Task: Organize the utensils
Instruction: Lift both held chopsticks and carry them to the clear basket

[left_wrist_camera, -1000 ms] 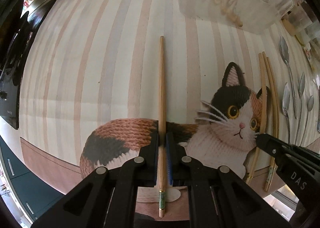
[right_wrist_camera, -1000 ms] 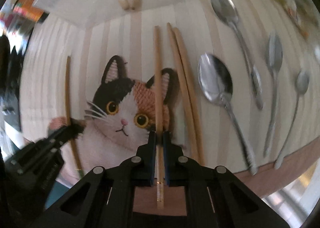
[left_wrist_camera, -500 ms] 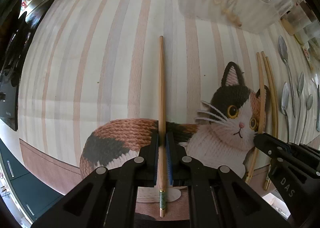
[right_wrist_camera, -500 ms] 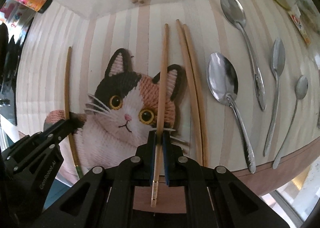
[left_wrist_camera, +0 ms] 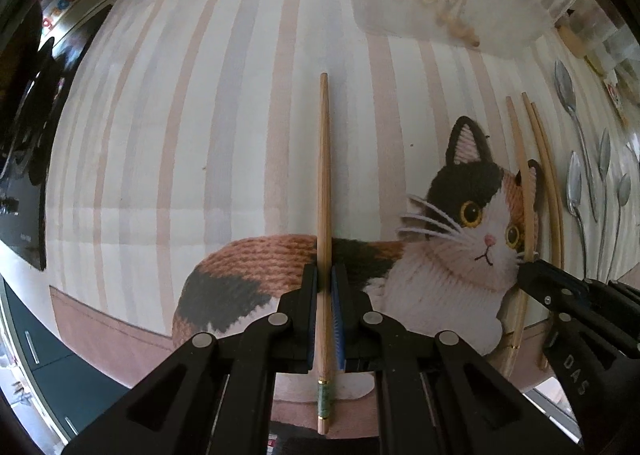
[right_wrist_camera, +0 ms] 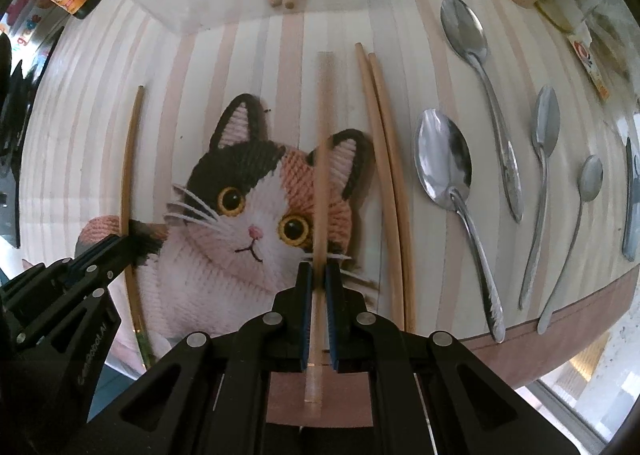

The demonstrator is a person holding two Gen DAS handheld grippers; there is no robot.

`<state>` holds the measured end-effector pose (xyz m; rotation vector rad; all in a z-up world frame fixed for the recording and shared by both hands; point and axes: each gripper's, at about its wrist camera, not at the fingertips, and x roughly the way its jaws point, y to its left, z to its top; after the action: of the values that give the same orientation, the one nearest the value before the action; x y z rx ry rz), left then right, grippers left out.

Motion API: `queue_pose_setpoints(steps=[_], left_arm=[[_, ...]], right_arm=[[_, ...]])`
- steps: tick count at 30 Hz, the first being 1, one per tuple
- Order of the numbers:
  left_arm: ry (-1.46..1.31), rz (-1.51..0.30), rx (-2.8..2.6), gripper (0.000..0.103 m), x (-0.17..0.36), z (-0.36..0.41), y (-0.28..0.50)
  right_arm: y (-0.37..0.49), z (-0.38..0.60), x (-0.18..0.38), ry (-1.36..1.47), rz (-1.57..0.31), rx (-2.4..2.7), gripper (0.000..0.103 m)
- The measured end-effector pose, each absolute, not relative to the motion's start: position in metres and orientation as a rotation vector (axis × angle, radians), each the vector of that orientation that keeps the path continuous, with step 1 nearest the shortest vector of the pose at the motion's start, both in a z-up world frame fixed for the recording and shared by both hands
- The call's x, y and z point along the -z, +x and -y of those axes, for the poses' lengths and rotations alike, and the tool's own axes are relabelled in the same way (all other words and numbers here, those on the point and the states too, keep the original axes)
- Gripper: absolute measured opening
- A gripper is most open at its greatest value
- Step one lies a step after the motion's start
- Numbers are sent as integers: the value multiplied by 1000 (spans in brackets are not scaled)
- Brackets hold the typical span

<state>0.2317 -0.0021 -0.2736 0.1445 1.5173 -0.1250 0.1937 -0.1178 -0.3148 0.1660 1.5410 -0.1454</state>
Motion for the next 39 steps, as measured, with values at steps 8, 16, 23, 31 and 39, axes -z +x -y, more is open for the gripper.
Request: queue_pose_setpoints(steps=[8,16,23,31,39], left_arm=[[106,-1421,97,5,229,-8,225],[45,-1296,101,5,155,-18,229],[9,-1198,158,5,101,-13,250],[-25,-1150,230,5,67,8,297],[-74,-1237,262,5,81,32,385]], right_arm=[[180,120,283,192,-1478,96,7],[175,126,223,236,-1368,34,7],[182,139,164,259,-1252,-21,7],[228,149,112,314,-1150,-62,7],[319,180,111,358,-1163,-40,7]])
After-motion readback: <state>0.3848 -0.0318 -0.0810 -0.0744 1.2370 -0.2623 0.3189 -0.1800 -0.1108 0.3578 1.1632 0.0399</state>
